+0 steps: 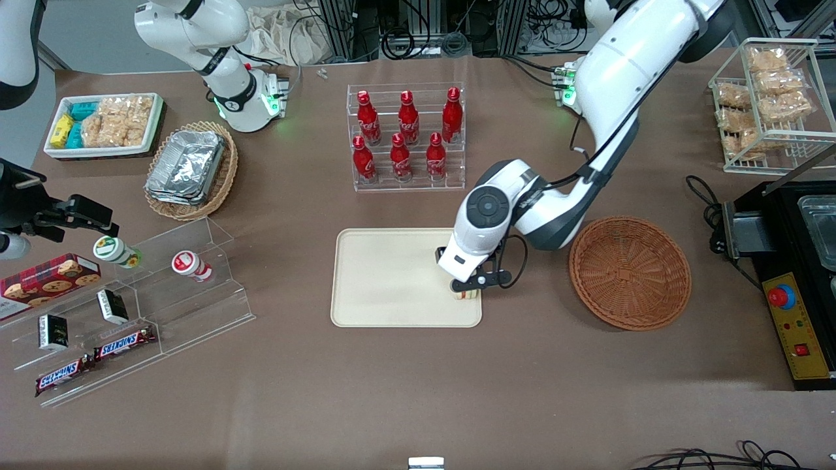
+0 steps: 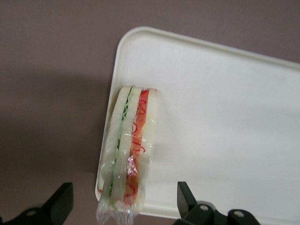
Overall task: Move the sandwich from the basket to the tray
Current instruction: 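Open the left gripper to release the sandwich on the tray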
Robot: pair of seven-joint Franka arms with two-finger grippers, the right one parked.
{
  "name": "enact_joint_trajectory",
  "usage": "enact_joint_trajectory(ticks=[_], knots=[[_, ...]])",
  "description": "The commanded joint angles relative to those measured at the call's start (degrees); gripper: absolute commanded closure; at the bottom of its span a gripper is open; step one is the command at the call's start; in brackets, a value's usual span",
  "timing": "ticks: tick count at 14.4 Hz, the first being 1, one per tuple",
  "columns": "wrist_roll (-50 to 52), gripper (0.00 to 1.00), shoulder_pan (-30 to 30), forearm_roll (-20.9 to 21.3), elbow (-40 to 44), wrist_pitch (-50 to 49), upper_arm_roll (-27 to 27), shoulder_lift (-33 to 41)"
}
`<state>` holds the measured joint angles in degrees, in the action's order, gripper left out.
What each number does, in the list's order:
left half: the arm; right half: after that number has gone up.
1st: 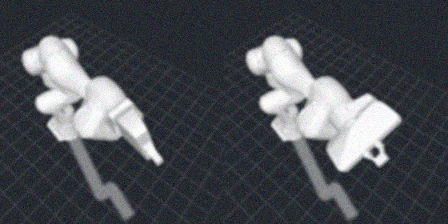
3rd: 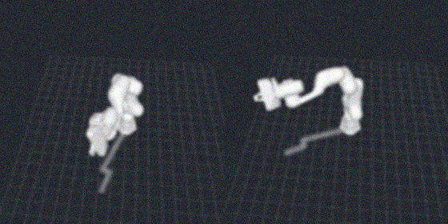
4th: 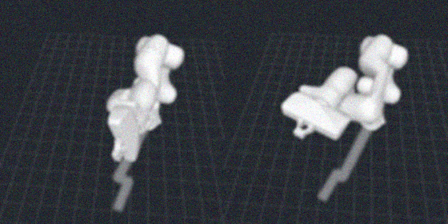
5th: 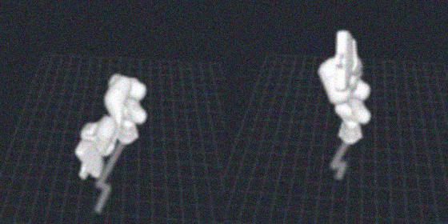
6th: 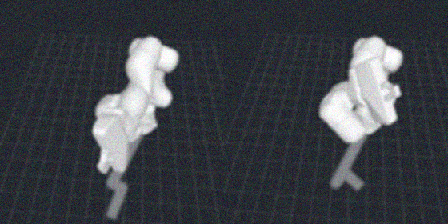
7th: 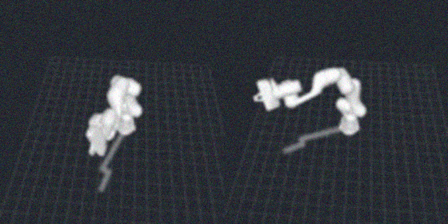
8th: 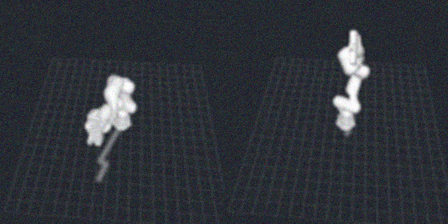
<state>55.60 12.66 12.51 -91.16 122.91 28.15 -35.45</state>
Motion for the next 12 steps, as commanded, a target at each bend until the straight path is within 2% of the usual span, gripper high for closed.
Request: enact_joint_trajectory(ticks=[1,3,6,12], knots=[[-5.6,0.01,-5.1,-5.1,-0.8,-7.2,0.3,9.5],[-13.0,0.01,-7.5,-8.5,2.3,-14.3,0.1,13.0],[-18.1,0.01,-11.4,-8.6,8.3,-24.9,0.1,15.1],[-23.5,0.01,-15.4,-8.7,10.0,-31.1,-1.1,19.7]])
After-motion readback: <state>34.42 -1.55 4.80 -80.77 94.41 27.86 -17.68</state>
